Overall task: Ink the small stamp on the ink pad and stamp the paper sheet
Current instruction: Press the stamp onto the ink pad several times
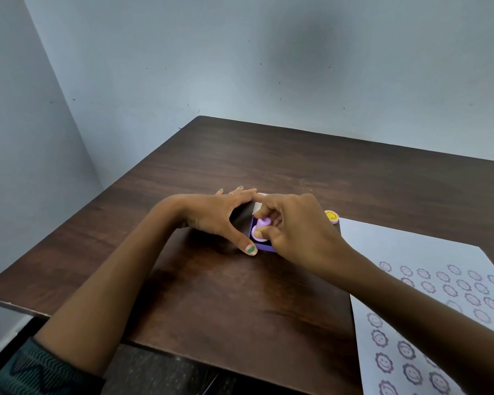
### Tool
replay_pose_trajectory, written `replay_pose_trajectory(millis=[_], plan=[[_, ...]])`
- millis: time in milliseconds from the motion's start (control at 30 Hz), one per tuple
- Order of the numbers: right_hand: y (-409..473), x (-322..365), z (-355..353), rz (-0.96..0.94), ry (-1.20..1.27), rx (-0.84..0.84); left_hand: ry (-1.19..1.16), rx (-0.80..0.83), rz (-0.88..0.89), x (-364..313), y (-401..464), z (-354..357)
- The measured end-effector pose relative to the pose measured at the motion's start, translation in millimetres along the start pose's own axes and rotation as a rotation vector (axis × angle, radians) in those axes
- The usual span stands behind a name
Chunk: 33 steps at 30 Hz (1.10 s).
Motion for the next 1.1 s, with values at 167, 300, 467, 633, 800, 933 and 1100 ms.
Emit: replay_pose_trajectory(millis=[167, 300, 467, 633, 800, 933, 1100], plan=[[0.5, 4.3, 1.2, -0.039, -0.009, 0.064, 0.014, 0.003, -0.029, 3.0, 1.0, -0.3], [2.3, 0.9, -0.3, -0.013, 0.046, 0.056, 0.003, 0.018, -0.010, 4.1, 1.6, 0.4], [-6.4, -2.3, 1.0, -0.013, 0.089, -0.022, -0.019, 0.013, 0.004, 3.0, 0.9, 0.6], [-16.4, -27.8, -13.3, 0.100, 0.591, -0.133, -0.025, 0.001, 0.002, -0.6, -1.9, -0.8], [-41.5, -58.5, -23.0, 0.159, 1.371, -0.162, -0.099, -0.005, -0.025, -1.5, -5.4, -2.5], [-67.8, -78.7, -30.0, 0.198, 1.687, -0.116, -0.215, -0.039, 0.027, -5.1, -4.9, -5.0], [-99.1, -102.1, -45.4, 0.209, 1.801, -0.163, -0.208, -0.163, 0.039, -34.8, 2.2, -13.1]])
Point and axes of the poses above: each hand's wrist, its own y-axis towards the middle knuckle, its own z-axis out of the palm, x = y × z, the point moved 6 cm from there along y, towards the middle knuckle, and after that the axes turned 12 degrees about x, right-handed, at the moved point
